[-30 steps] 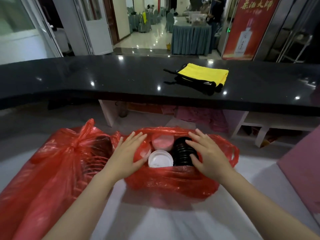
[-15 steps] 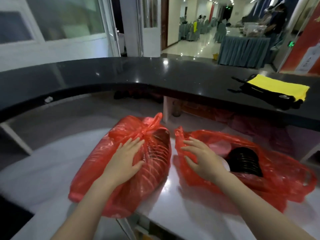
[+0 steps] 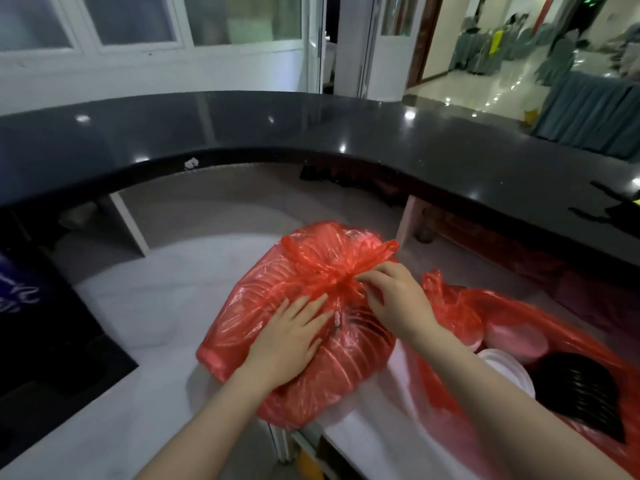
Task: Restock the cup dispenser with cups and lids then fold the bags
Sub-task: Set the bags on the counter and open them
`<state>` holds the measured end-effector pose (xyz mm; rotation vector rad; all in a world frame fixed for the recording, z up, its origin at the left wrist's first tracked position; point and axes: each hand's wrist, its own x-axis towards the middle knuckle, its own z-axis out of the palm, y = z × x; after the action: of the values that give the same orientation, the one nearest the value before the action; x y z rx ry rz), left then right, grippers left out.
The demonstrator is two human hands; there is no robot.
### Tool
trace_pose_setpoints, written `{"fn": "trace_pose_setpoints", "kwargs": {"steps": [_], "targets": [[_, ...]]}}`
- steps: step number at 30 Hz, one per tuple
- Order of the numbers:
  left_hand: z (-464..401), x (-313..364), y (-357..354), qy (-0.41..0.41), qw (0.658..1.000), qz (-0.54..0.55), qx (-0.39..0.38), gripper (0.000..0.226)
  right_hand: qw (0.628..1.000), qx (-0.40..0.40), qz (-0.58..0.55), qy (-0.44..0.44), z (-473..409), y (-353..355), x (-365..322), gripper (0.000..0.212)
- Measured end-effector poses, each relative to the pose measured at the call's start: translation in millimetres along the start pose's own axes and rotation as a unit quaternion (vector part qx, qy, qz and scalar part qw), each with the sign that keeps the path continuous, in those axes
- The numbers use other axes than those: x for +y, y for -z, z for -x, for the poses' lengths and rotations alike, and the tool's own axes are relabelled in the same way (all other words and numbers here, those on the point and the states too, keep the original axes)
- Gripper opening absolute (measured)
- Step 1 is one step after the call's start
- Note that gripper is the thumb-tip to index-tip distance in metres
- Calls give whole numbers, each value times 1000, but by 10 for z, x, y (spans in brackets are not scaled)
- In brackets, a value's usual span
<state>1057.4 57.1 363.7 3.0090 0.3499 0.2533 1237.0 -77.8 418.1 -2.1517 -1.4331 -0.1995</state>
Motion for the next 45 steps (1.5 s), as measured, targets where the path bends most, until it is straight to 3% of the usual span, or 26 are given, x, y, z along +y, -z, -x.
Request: {"fn": "trace_pose_setpoints", "kwargs": {"steps": [2,7,12,14,17,20,25,27,29,32,34,36,39,42,45], "targets": [[27,-17,35,-31,999,-17,24,50,999,-3,21,32,-165,-109,-67,38],[106,-316,97,-73,995,-46,53,45,978,-154,137,12,-461,-294,35,41],[196,-649,194,-45,998,-36,-6,48,971,-151,187,4,-440,-295,224,48],[224,-751,224,10,1000,12,-15,47,973,-145,179,-6,-407,-261,271,48],[256,-829,328,133,983,97,78,39,978,-146,146,-32,-382,-255,211,41],[302,-859,422,225,959,98,142,31,986,-99,105,-79,-404,-268,92,26],[678,-1036,454,383,904,91,169,29,978,-72,73,-179,-457,-226,126,15],[817,-1059,482,406,889,113,177,29,974,-79,39,-209,-473,-205,158,12],[857,-990,497,378,897,138,181,36,981,-74,1,-180,-472,-197,138,28],[771,-731,574,349,890,172,239,45,998,-18,-62,7,-449,-200,-41,62],[661,-513,664,318,885,166,295,41,993,-49,-38,105,-442,-236,-176,71],[550,-329,736,252,908,144,302,39,984,-119,40,124,-431,-274,-293,74],[402,-168,720,174,968,85,160,49,963,-210,130,108,-373,-290,-339,58],[393,-166,574,213,977,19,15,59,953,-242,142,117,-263,-209,-244,30],[543,-142,500,175,978,13,112,23,961,-230,51,144,-142,-77,-134,26]]}}
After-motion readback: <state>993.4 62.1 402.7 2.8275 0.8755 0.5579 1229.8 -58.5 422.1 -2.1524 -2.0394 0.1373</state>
